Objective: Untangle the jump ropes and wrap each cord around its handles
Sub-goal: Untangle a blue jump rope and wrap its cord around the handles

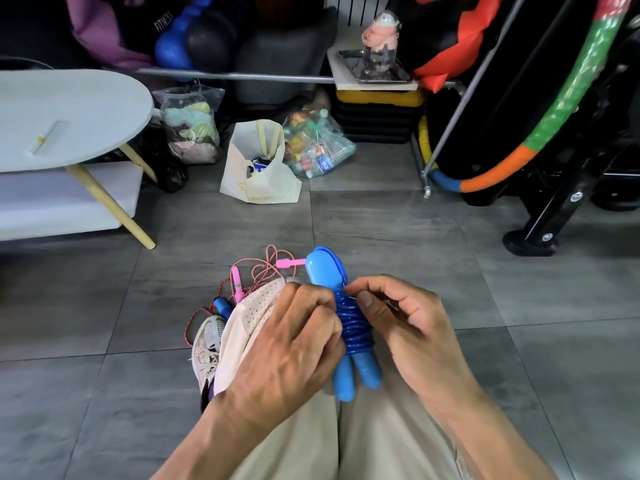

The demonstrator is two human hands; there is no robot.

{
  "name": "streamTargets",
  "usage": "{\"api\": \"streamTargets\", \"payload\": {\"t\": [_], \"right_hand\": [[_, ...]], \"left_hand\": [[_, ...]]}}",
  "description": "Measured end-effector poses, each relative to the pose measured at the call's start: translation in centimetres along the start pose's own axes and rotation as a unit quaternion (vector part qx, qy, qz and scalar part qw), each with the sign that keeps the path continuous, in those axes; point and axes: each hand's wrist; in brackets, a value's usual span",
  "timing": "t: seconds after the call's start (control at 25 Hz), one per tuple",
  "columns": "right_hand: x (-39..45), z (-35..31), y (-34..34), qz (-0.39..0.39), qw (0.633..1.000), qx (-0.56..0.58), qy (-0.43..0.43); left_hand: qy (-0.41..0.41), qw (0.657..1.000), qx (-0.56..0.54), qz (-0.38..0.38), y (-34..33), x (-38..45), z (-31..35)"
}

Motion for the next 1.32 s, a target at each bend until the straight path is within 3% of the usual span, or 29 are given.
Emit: {"api": "streamTargets", "payload": {"t": [0.52, 0.72, 0.92, 1.0, 1.2, 1.32], "right_hand": [[-0.6, 0.2, 0.4, -0.018, 0.999, -0.037, 0.016], [-0.2, 0.4, 0.6, -0.016, 0.985, -0.139, 0.1], [-0.4, 0.3, 0.5, -0.015, 0.931, -0.297, 0.21], [-0.6, 0.2, 0.8, -0.021, 0.925, -0.313, 0.213], [-0.8, 0.4, 1.1, -0.009, 0.951, -0.256, 0.171], [-1.0, 0.7, 0.3, 0.035, 0.922, -0.336, 0.189]], "left_hand": [[-0.051, 0.997, 0.027, 0.043, -0.3, -0.3, 0.0], [-0.076, 0.996, 0.037, 0.035, -0.3, -0.6, -0.2], [-0.103, 0.992, 0.049, 0.048, -0.4, -0.9, 0.0], [-0.083, 0.995, 0.027, 0.054, -0.6, -0.7, 0.0], [0.018, 0.998, -0.033, 0.05, -0.6, -0.3, 0.2], [0.081, 0.996, -0.014, 0.04, -0.6, -0.2, -0.2]]}}
Point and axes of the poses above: each hand's wrist, its own x-axis towards the middle knuckle, its own y-axis out of the back of the hand, z = x × y, and after that the axes turned 4 degrees about -x, right-handed
